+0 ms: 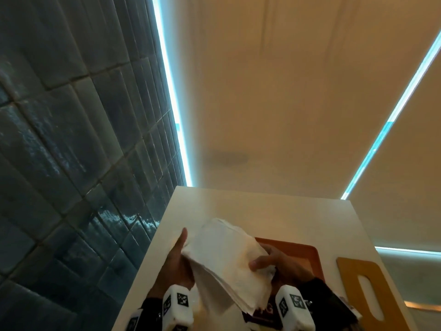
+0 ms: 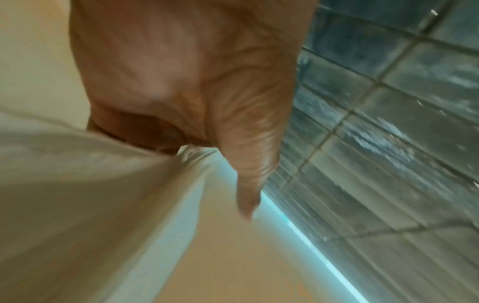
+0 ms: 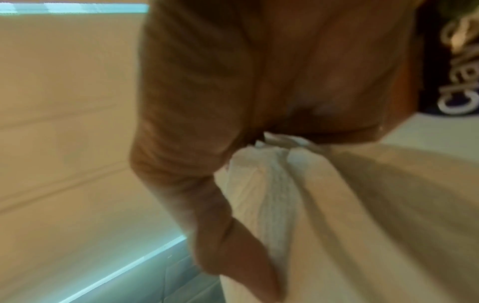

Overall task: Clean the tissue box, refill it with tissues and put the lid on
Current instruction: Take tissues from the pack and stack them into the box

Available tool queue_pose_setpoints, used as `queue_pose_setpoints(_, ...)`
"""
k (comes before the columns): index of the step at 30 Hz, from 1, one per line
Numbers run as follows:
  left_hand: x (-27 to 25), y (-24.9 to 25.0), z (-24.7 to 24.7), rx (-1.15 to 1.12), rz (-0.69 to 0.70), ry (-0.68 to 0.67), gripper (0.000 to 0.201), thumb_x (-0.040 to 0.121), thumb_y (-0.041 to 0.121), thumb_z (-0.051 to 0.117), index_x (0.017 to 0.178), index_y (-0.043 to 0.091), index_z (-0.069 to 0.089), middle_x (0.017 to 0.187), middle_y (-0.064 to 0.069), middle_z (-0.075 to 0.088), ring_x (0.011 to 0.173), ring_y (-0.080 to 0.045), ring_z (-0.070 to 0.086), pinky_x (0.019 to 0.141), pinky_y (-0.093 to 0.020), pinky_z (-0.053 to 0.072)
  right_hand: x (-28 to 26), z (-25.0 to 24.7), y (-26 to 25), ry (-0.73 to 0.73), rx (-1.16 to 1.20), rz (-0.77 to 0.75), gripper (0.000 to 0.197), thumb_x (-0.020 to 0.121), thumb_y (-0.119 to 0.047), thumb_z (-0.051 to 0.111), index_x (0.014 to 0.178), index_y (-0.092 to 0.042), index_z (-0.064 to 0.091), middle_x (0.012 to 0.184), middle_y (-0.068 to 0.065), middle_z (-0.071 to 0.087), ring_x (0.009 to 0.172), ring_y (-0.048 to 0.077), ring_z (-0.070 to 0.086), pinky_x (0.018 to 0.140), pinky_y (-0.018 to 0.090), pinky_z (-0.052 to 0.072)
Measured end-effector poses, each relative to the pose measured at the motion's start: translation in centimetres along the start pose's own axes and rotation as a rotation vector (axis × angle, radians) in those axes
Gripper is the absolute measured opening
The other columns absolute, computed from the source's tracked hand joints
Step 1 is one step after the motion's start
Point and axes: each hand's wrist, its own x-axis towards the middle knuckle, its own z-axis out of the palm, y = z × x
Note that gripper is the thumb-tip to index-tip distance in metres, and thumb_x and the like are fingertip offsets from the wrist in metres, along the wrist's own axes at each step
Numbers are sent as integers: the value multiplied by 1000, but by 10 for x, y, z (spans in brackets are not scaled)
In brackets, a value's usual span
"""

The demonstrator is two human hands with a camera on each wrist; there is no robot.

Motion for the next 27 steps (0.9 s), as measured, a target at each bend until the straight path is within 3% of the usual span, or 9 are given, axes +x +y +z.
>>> queue_pose_setpoints(2,2,8,10,56,48,-34,56,78,43,68,118,4,63,105,-21,70,97,-35,64,85,-45,53,-7,-19,-1,45,-39,32,55,65,-8,78,117,-10,63,109,14,69,100,32,66,85,46,56)
queue_pose_setpoints(5,16,7,13,162,96,-32,73,60,22,88,124,5,57,116,-24,66,101,-40,64,74,-42,59,-19,-34,-8,121,-60,36,50,62,-7,80,111,-12,69,109,17,70,101,35,67,88,49,56)
queue_pose_setpoints(9,21,4,29,222,86,-116,69,60,11,81,125,7,59,120,-27,61,101,-40,62,72,-43,59,-33,-50,-10,272,56,-52,60,59,-12,81,115,-4,63,104,20,71,91,35,69,69,39,59)
queue_pose_setpoints(13,16,-8,52,189,29,-136,57,67,5,71,123,8,61,115,-26,62,102,-42,60,80,-51,55,-41,-54,-2,442,286,-94,40,78,-8,69,116,0,60,110,25,67,93,39,66,60,38,59)
queue_pose_setpoints(16,10,-19,71,91,-39,-82,49,76,13,66,123,3,56,112,-25,64,99,-41,61,72,-46,60,-43,-49,5,586,253,-104,33,78,-10,73,107,3,65,98,20,71,88,35,66,69,43,58)
queue_pose_setpoints(19,8,-35,77,-44,-60,-78,47,82,30,63,120,4,60,116,-26,67,109,-43,59,90,-52,52,-43,-47,10,659,308,-113,40,70,-17,78,105,-4,65,99,21,70,97,41,62,94,64,46)
queue_pose_setpoints(22,1,-52,89,-194,-46,-145,49,81,38,58,118,5,61,106,-24,72,107,-40,58,95,-54,43,-48,-41,8,622,495,-103,4,88,-1,61,89,-4,64,78,22,71,89,39,59,101,62,37)
queue_pose_setpoints(24,0,-64,99,-242,-17,-185,61,70,36,74,119,2,59,107,-26,72,108,-41,57,95,-54,43,-54,-33,1,583,577,-125,11,92,1,54,94,1,65,69,20,74,87,39,59,98,59,40)
queue_pose_setpoints(27,6,-78,106,-173,50,-257,86,48,12,92,124,-4,55,122,-31,63,113,-46,57,90,-56,50,-51,-29,1,514,652,-166,23,92,-2,53,107,4,70,94,26,73,99,43,62,101,61,41)
